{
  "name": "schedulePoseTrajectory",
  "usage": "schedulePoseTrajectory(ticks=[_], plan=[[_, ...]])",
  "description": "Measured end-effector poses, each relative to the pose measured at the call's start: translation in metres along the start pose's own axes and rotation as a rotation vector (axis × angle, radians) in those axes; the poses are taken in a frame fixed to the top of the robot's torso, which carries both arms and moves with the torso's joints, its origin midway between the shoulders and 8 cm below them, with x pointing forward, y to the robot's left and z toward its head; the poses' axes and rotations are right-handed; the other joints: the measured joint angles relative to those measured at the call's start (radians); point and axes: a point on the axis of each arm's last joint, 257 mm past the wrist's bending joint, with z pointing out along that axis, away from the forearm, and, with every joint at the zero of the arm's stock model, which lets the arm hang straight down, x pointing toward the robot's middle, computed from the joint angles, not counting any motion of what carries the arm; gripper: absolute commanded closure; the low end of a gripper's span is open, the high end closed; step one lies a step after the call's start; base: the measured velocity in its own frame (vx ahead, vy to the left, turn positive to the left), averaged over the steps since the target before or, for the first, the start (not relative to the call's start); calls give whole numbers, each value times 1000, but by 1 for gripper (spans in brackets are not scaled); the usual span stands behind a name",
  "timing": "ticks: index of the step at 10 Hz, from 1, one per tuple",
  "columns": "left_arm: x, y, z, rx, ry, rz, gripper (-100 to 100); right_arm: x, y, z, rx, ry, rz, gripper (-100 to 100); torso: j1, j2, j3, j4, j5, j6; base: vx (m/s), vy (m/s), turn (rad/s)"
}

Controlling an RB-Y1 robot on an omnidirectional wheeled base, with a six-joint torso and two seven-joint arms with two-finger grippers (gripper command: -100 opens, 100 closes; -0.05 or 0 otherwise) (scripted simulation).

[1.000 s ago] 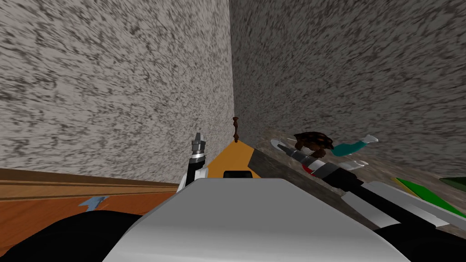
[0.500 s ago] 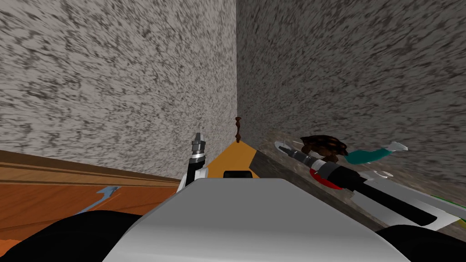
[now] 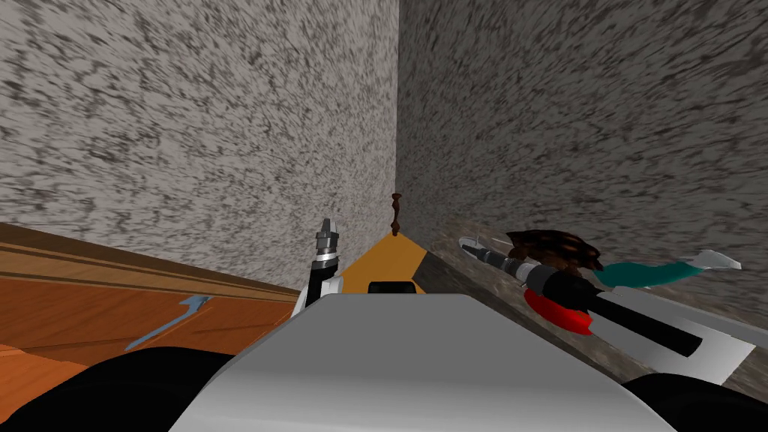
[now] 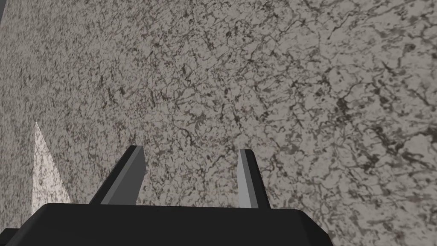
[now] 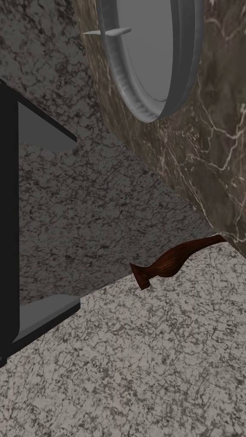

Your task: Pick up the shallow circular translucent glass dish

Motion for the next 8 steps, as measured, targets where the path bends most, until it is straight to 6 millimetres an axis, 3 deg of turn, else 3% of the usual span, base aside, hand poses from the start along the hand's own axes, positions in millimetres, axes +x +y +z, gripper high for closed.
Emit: schedulePoseTrajectory(ticks=[4,8], plan=[[0,0,0,0,0,0,0,11,-26,1,91,83,-14,-100,0,0,0,0,0,0,39,-8,122],[0,0,0,0,0,0,0,30,-66,-6,224,190,-23,-100,-1,-2,-1,0,0,0,44,-21,87]])
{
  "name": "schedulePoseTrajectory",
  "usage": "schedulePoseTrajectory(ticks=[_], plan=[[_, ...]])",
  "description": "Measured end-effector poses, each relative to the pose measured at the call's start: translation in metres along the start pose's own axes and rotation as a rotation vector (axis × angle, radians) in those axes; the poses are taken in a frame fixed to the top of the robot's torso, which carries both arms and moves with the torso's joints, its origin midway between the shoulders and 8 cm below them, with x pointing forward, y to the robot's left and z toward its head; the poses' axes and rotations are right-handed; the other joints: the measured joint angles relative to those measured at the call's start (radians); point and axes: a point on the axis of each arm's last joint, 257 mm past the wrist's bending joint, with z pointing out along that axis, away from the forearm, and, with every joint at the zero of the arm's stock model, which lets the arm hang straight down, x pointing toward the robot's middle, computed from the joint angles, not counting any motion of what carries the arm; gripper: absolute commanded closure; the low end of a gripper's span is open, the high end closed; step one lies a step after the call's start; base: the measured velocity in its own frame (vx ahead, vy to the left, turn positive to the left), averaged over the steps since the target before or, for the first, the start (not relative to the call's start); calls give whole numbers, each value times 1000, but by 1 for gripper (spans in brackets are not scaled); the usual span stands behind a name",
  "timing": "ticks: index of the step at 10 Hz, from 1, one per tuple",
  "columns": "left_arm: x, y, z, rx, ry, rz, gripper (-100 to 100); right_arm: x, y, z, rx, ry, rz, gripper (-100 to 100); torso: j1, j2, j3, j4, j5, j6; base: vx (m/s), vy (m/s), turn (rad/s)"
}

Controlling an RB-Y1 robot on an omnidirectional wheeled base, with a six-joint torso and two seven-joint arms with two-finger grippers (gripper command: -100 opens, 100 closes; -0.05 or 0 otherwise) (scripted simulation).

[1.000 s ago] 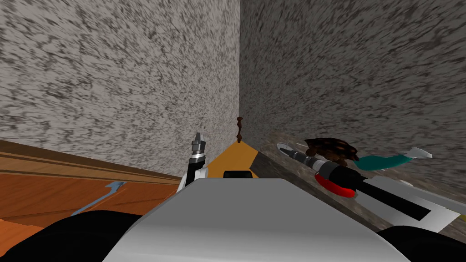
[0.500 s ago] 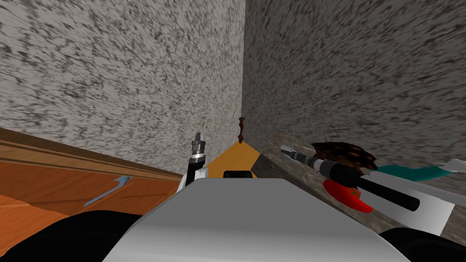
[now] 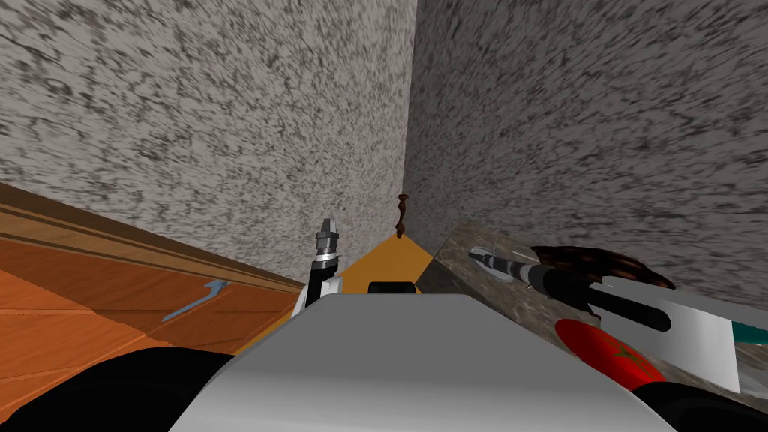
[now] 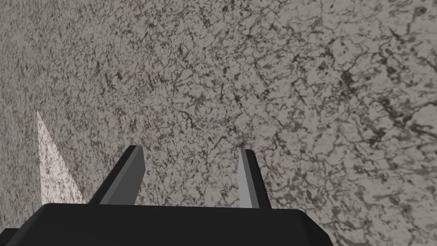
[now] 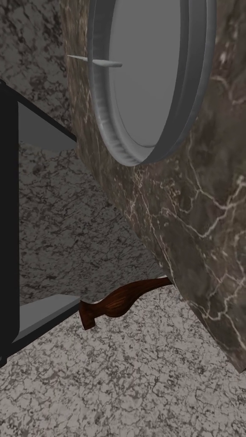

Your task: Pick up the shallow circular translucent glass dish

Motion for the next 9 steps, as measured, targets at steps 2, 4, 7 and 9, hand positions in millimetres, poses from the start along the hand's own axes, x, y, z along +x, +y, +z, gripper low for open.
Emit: schedulePoseTrajectory(ticks=[2,4,7,9], plan=[[0,0,0,0,0,0,0,6,-14,4,49,43,-14,-100,1,1,1,0,0,0,41,-15,99],[0,0,0,0,0,0,0,14,-30,5,104,89,-21,-100,1,1,0,0,0,1,36,-14,61],[0,0,0,0,0,0,0,28,-48,5,170,156,-36,-100,1,1,1,0,0,1,32,-14,68],[0,0,0,0,0,0,0,40,-59,6,212,203,-45,-100,1,2,1,0,0,1,30,-16,82]])
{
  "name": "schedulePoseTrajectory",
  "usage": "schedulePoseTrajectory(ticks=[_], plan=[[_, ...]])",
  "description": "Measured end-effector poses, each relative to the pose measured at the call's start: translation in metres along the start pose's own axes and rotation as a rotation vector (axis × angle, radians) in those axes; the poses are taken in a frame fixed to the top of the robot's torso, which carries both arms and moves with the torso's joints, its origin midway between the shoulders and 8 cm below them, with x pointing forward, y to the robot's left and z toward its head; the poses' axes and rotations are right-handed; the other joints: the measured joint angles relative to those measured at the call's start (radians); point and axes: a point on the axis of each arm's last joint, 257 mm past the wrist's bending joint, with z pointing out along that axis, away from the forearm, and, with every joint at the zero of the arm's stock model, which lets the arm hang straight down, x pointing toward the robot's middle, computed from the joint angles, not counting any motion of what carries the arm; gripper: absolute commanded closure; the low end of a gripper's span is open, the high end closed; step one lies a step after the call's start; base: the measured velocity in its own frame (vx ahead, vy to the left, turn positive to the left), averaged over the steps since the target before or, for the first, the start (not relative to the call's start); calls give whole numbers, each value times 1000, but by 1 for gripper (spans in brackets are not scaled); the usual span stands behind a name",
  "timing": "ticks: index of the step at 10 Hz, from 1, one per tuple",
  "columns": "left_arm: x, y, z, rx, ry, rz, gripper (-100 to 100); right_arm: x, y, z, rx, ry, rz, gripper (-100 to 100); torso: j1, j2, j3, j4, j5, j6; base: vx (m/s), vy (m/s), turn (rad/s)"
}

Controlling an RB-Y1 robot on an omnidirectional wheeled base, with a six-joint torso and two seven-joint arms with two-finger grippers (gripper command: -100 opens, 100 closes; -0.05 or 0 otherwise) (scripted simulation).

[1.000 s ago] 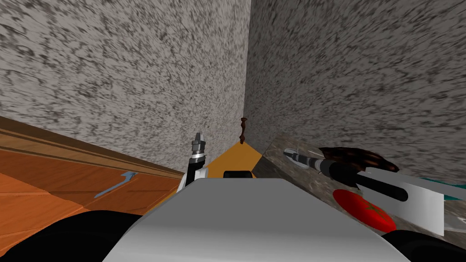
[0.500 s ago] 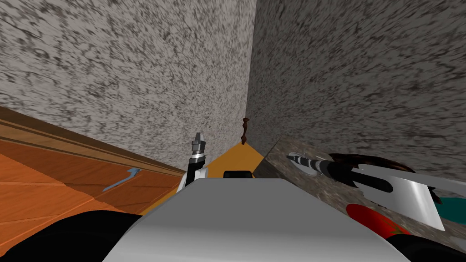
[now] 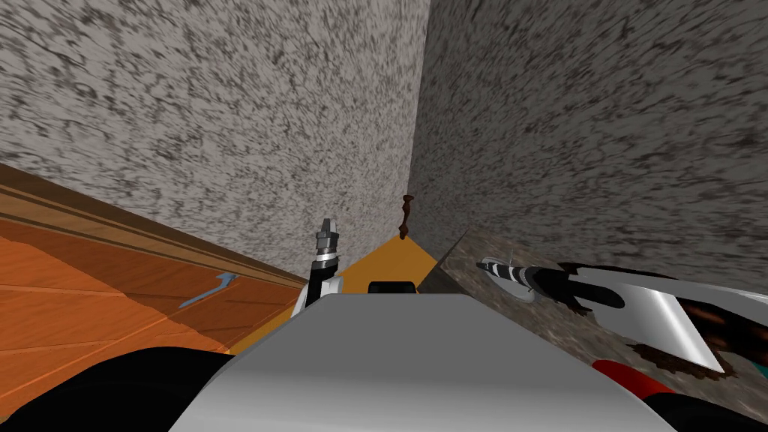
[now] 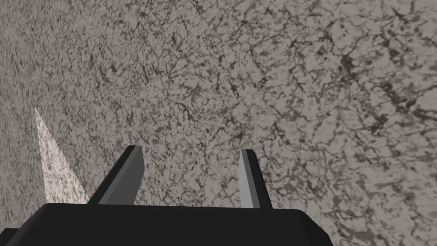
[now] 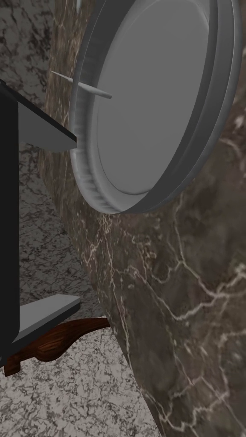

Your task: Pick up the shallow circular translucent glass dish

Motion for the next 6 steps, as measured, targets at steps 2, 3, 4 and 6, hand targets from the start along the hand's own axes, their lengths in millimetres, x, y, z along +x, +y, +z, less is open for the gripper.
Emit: schedulePoseTrajectory(ticks=[2,3,4,6], plan=[[0,0,0,0,0,0,0,9,-6,3,31,38,-9,-100,0,0,0,0,0,0,21,-8,43],[0,0,0,0,0,0,0,20,-8,6,46,65,-15,-100,1,1,0,0,0,0,14,-7,33],[0,0,0,0,0,0,0,26,-12,6,58,82,-10,-100,1,1,1,0,0,0,8,-4,9],[0,0,0,0,0,0,0,31,-14,6,63,97,-10,0,1,2,1,1,0,1,0,0,0]])
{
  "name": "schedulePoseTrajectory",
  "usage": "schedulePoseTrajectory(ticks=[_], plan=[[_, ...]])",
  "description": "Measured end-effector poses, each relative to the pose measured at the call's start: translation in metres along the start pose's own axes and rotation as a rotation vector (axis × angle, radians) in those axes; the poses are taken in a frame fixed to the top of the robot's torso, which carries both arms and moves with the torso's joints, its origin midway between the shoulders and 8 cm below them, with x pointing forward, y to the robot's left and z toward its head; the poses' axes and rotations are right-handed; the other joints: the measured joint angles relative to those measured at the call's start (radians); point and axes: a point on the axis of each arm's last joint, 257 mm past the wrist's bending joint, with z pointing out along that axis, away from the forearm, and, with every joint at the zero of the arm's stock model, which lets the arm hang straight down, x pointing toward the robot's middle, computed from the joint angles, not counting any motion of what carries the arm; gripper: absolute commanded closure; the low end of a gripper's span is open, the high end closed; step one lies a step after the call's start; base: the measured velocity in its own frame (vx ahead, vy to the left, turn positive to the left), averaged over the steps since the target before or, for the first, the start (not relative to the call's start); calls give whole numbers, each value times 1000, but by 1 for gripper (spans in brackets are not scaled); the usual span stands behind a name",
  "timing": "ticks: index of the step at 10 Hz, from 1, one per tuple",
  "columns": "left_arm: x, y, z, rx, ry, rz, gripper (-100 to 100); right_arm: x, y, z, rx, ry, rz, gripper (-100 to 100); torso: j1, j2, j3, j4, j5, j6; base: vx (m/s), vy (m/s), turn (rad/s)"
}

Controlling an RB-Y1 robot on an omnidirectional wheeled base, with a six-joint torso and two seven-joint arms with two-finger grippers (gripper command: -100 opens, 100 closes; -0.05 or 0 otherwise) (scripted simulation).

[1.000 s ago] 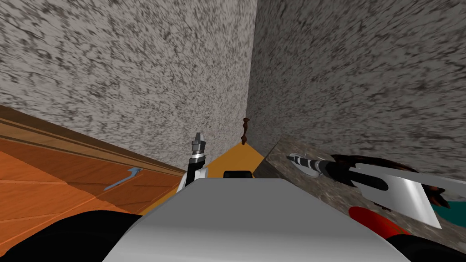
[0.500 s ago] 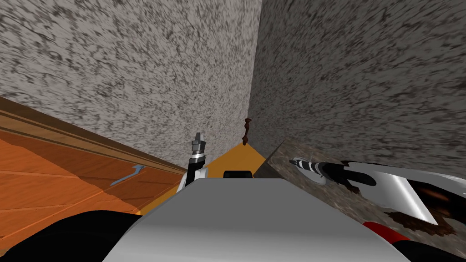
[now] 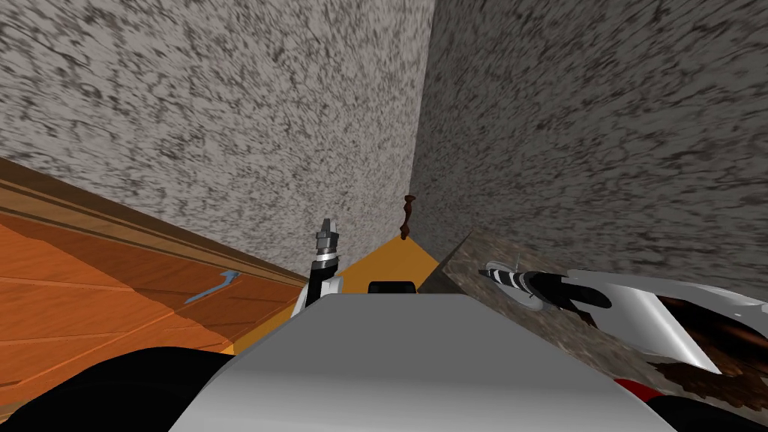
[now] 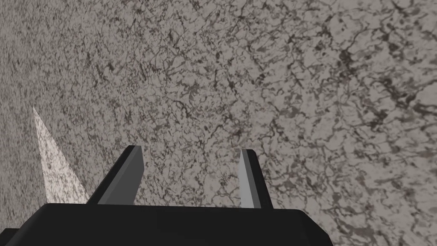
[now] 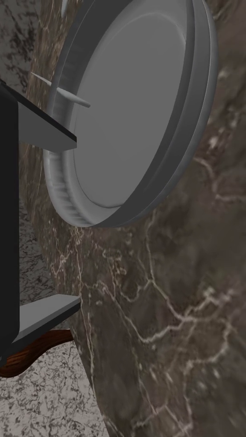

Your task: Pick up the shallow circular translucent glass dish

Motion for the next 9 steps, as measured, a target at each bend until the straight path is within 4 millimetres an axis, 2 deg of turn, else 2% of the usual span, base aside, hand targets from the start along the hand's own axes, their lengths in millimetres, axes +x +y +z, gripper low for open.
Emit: schedulePoseTrajectory(ticks=[1,6,8,9], plan=[[0,0,0,0,0,0,0,0,0,0,0,0,0,-100,0,0,0,0,0,0,-22,23,272],[0,0,0,0,0,0,0,29,-54,0,54,-3,100,-100,2,2,1,1,0,0,-27,31,237],[0,0,0,0,0,0,0,40,-66,0,66,0,130,-100,1,2,1,0,0,0,-7,10,10],[0,0,0,0,0,0,0,41,-68,-1,67,0,133,-100,0,1,1,0,0,0,-15,21,307]])
